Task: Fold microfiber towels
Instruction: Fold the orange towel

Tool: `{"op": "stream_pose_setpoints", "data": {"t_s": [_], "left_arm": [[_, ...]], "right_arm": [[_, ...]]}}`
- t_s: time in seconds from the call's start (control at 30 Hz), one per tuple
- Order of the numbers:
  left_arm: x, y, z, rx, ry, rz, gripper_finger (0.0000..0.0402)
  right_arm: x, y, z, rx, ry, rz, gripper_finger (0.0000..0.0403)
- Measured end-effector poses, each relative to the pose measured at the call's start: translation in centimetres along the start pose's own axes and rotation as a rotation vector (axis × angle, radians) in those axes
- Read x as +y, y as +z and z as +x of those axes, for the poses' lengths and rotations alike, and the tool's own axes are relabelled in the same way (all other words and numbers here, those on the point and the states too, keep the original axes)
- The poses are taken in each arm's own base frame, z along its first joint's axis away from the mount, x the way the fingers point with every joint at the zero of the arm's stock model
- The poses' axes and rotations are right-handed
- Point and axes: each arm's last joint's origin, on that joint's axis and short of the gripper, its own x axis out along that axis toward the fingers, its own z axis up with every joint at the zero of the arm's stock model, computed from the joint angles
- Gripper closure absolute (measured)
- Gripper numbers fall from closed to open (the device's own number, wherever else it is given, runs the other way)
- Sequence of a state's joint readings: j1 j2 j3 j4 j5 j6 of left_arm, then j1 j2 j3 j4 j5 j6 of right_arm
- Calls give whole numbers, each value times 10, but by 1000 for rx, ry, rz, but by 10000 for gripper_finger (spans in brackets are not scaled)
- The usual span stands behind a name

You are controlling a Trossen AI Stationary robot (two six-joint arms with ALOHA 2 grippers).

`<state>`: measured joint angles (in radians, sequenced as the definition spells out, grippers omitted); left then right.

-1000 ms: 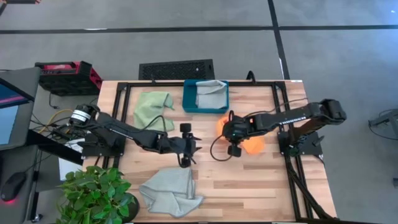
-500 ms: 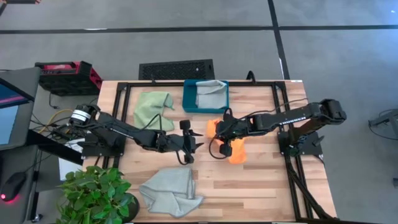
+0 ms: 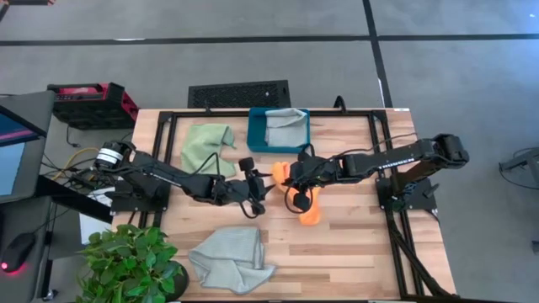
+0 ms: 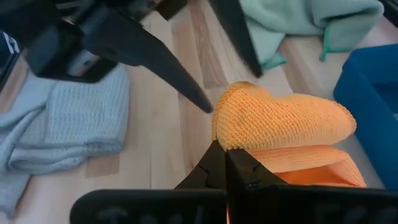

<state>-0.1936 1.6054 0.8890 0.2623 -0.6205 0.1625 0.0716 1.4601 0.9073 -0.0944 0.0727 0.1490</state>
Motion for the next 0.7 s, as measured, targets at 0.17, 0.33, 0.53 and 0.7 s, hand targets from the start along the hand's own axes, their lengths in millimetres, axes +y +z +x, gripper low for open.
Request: {"op": "stream_pose_setpoints", "data": {"t_s": [0.17,0.33,0.53,0.7], "left_arm": [[7,-1,4,10,24,-67,249],[16,-3,10,21,54,-119,249],[20,-5,12,31,65,-141,275],[19,-5,12,32,48,-93,380]], "right_arm": [[0,1,0,-9,2,0,397],[0,2,0,-19,4,1,397],[1,2,0,-20,4,1,397],[1,2,0,-20,4,-1,397]]}}
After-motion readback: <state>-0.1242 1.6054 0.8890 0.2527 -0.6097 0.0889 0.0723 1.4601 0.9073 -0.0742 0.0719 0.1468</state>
